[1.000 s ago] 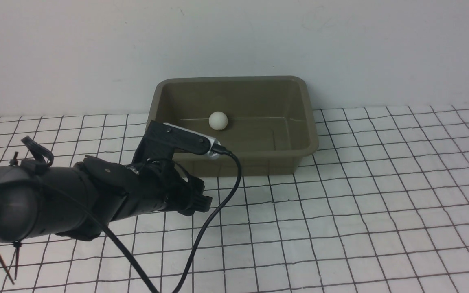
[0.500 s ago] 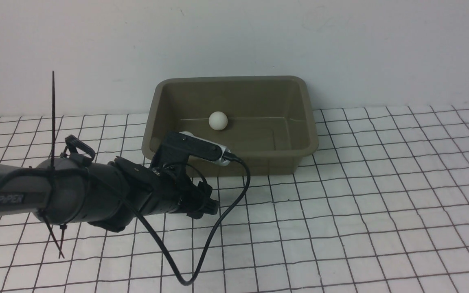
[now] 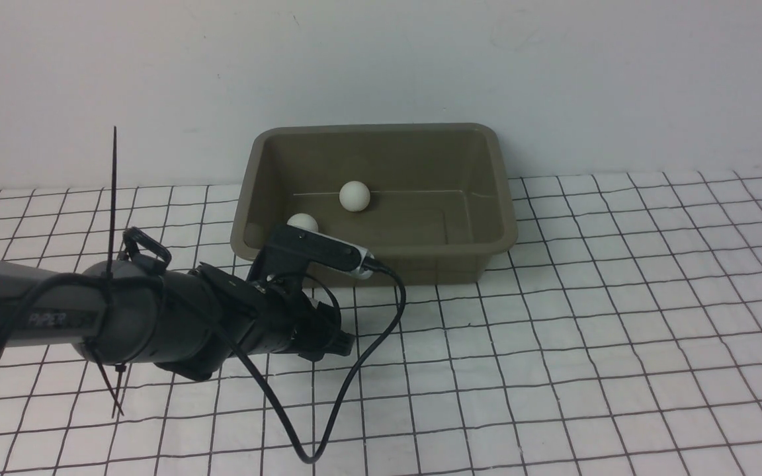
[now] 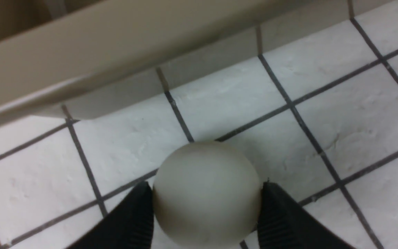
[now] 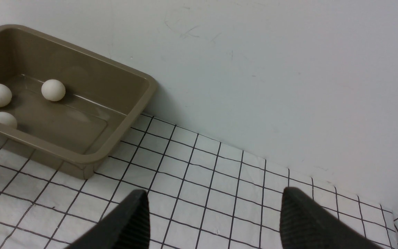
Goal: Put the table tennis balls into the box on the white checkered tablecloth.
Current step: 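Reach for and grasp a ping pong ball on the table beside the basket, then drop the ball into the bin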
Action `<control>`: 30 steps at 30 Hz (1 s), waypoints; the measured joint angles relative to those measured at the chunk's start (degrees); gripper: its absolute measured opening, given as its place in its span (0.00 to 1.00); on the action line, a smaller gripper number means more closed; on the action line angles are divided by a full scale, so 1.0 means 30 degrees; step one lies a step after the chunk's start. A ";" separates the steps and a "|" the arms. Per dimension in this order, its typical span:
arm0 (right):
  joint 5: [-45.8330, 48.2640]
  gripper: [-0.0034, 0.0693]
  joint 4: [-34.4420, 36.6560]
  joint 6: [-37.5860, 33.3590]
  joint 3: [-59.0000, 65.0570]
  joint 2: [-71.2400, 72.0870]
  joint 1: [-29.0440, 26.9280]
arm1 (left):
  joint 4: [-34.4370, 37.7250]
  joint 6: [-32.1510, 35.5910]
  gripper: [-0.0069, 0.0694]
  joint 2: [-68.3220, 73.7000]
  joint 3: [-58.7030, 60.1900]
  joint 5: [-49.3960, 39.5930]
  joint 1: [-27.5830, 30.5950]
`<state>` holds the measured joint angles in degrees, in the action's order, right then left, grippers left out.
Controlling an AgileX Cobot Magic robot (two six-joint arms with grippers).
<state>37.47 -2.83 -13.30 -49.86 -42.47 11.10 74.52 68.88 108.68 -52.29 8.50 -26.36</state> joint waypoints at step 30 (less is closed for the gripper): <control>-0.0138 0.68 -0.0019 -0.0425 0.0000 0.0000 0.0000 | 0.0535 0.0006 0.54 -0.4770 0.1108 -0.8506 0.0000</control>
<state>37.06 -2.89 -14.58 -49.86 -42.47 11.10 76.13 68.89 94.36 -48.96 -17.01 -26.36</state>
